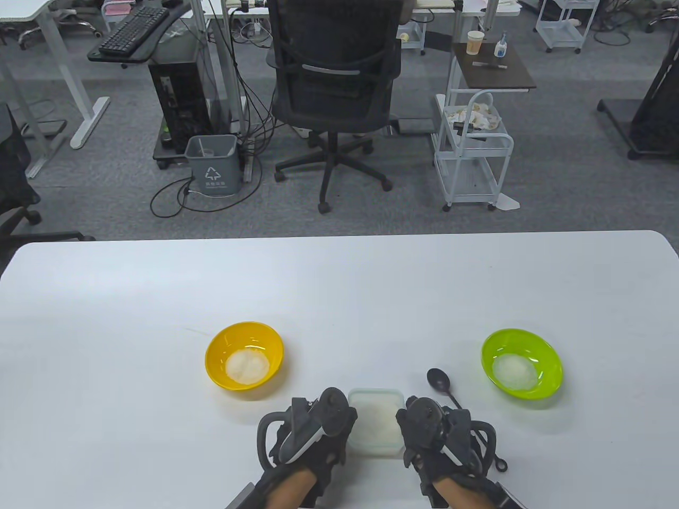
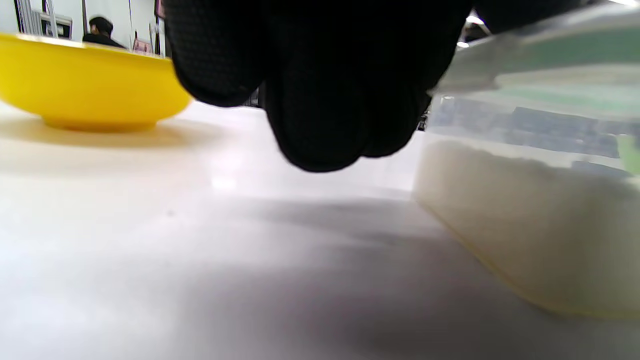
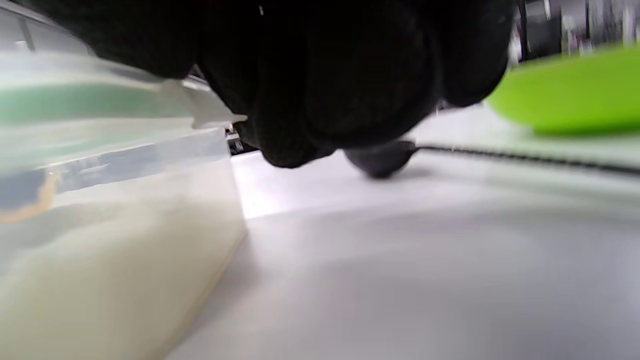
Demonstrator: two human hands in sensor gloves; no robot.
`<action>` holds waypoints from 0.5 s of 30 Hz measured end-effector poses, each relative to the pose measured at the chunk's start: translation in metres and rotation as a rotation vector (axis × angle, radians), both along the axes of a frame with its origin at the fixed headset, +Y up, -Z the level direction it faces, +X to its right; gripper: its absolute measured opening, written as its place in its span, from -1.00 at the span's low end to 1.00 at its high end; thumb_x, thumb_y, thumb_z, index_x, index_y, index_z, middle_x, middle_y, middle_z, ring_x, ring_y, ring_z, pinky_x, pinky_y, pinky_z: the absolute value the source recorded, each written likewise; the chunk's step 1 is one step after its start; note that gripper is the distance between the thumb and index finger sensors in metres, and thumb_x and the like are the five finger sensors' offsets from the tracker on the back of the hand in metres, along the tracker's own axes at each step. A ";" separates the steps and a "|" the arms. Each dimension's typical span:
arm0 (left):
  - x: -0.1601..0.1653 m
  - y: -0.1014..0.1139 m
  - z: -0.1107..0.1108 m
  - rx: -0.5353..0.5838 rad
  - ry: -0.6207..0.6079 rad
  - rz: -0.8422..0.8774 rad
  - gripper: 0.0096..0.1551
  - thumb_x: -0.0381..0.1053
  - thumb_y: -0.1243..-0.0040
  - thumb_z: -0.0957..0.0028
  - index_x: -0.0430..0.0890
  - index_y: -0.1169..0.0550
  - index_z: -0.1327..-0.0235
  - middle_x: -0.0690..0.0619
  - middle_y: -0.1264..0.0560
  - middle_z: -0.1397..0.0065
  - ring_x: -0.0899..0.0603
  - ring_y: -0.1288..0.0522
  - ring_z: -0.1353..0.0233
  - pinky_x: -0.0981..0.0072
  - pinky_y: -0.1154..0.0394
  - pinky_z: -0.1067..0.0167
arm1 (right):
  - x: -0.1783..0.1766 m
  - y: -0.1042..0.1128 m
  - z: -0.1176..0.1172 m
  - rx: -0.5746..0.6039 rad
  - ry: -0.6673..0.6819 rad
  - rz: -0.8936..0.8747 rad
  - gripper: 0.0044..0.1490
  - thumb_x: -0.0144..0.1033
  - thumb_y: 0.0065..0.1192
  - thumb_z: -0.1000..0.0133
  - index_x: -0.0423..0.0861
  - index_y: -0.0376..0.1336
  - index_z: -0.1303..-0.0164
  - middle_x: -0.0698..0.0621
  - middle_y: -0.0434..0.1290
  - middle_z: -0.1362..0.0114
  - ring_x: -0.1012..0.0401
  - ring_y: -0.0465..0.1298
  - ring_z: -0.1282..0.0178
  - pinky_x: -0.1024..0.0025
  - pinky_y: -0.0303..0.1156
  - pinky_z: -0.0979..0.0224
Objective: Scoop white sugar from container into bowls
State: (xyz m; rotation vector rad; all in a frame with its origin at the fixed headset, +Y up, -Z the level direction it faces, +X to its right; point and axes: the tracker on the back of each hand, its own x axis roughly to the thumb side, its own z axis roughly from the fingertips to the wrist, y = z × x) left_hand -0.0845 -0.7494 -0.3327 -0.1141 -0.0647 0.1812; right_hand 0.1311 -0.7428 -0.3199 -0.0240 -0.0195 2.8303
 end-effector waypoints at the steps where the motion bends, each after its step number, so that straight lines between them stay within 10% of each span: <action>1: -0.001 0.001 0.001 -0.005 0.019 0.025 -0.35 0.36 0.00 0.04 0.14 -0.65 -0.19 0.23 -0.75 -0.09 0.06 -0.80 0.05 0.10 -0.61 -0.16 | 0.001 -0.002 -0.002 -0.040 -0.001 -0.051 -0.35 0.00 0.16 -0.11 -0.15 0.40 -0.25 -0.21 0.61 -0.07 0.07 0.62 0.26 -0.02 0.43 -0.28; 7: -0.007 -0.008 -0.006 -0.177 0.063 0.196 -0.35 0.33 0.02 0.01 0.06 -0.62 -0.19 0.22 -0.74 -0.03 0.10 -0.79 0.09 0.12 -0.62 -0.14 | 0.013 -0.015 -0.011 -0.223 -0.052 -0.376 -0.33 -0.06 0.14 -0.12 -0.25 0.33 -0.29 -0.23 0.58 -0.07 0.09 0.62 0.27 -0.01 0.44 -0.25; 15: -0.009 -0.008 -0.006 -0.178 0.052 0.198 -0.34 0.35 0.03 0.02 0.08 -0.61 -0.21 0.23 -0.72 -0.06 0.10 -0.79 0.06 0.12 -0.61 -0.16 | 0.016 -0.018 -0.011 -0.231 -0.045 -0.396 -0.32 -0.03 0.12 -0.13 -0.21 0.31 -0.32 -0.21 0.56 -0.11 0.09 0.62 0.22 -0.01 0.41 -0.30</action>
